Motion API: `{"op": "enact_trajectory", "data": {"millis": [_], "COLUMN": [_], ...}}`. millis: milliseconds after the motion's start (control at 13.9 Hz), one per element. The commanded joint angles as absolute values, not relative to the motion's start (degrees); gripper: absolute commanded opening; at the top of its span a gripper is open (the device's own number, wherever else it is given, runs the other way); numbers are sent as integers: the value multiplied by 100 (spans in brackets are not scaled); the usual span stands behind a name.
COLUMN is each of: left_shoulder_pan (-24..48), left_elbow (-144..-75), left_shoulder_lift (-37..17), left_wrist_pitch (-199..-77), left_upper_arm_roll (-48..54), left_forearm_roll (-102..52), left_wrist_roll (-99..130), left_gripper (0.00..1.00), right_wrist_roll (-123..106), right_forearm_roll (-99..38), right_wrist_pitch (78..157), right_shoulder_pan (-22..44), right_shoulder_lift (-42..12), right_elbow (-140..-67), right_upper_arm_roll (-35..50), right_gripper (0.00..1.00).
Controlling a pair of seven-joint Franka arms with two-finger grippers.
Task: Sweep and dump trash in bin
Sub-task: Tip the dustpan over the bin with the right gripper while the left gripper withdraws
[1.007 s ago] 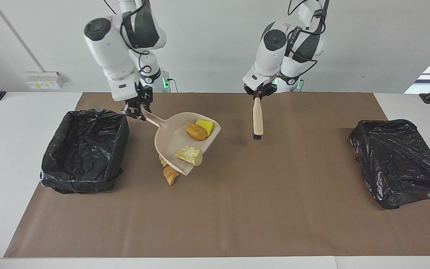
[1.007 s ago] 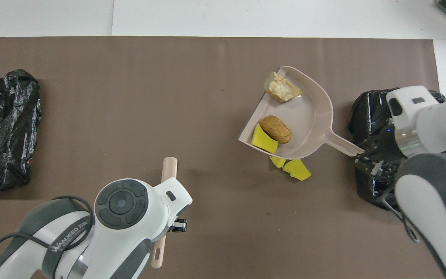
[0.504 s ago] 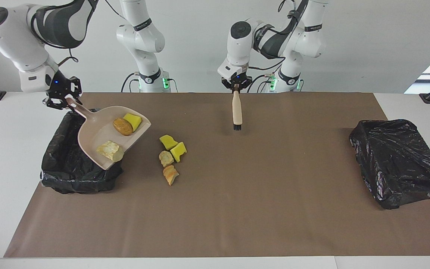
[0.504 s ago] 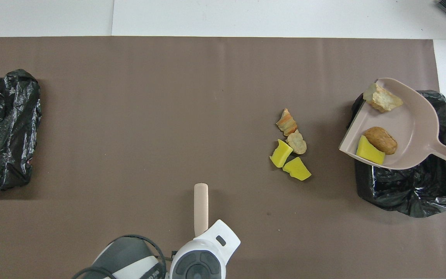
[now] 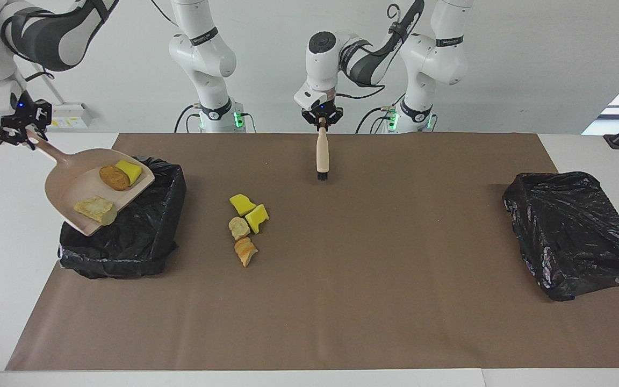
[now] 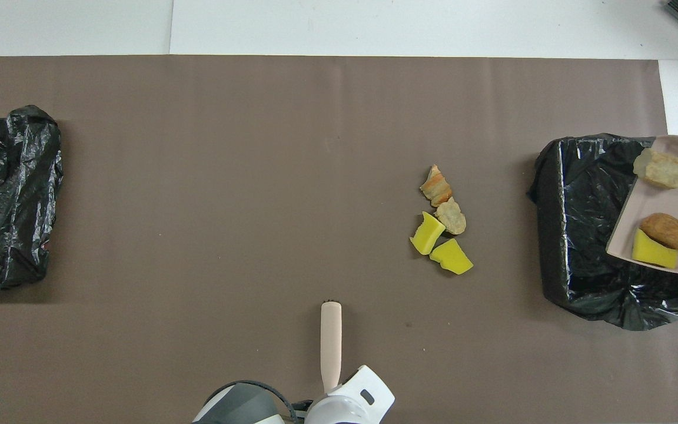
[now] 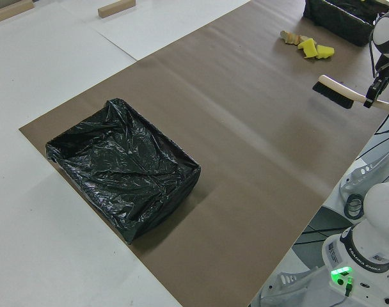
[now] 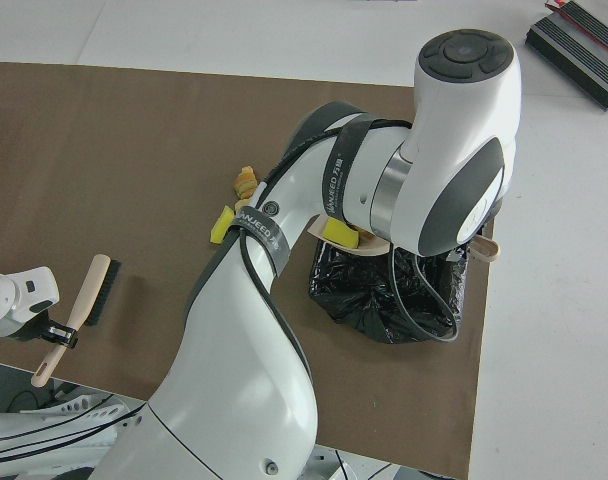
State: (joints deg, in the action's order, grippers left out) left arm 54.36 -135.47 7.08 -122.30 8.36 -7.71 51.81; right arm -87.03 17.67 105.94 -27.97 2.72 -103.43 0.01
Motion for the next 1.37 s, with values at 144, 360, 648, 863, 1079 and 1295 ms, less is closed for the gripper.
{"op": "enact_trajectory", "data": {"millis": [144, 360, 648, 863, 1079, 1295], "left_shoulder_pan": [5764, 5818, 5635, 5222, 4529, 3703], "left_elbow": [-13772, -13746, -13667, -13396, -12720, -12262], "left_shoulder_lift": [467, 255, 298, 387, 422, 623], "left_wrist_pitch": [-12621, -12788, -12683, -12499, -11814, -11435], "left_upper_arm_roll": [738, 729, 712, 677, 668, 668], "left_forearm_roll": [-721, -721, -721, -712, -633, -396], "left_wrist_roll": [5361, 5642, 5572, 5511, 4960, 4178], "left_gripper": [3, 16, 69, 100, 100, 100], "right_wrist_roll": [-8789, -8772, -8710, -8701, -8386, -7991], "right_forearm_roll": [2950, 3645, 4068, 4560, 4913, 4782], "right_wrist_pitch": [10889, 10977, 11091, 11101, 10996, 10618], "right_shoulder_pan": [-2734, -2471, -2364, -2137, -1916, -1934], "right_shoulder_lift": [299, 308, 316, 316, 299, 237], "right_elbow": [-10484, -10555, -10679, -10696, -10679, -10434], "right_upper_arm_roll": [79, 105, 114, 176, 176, 185], "right_gripper": [0, 0, 0, 0, 0, 0]}}
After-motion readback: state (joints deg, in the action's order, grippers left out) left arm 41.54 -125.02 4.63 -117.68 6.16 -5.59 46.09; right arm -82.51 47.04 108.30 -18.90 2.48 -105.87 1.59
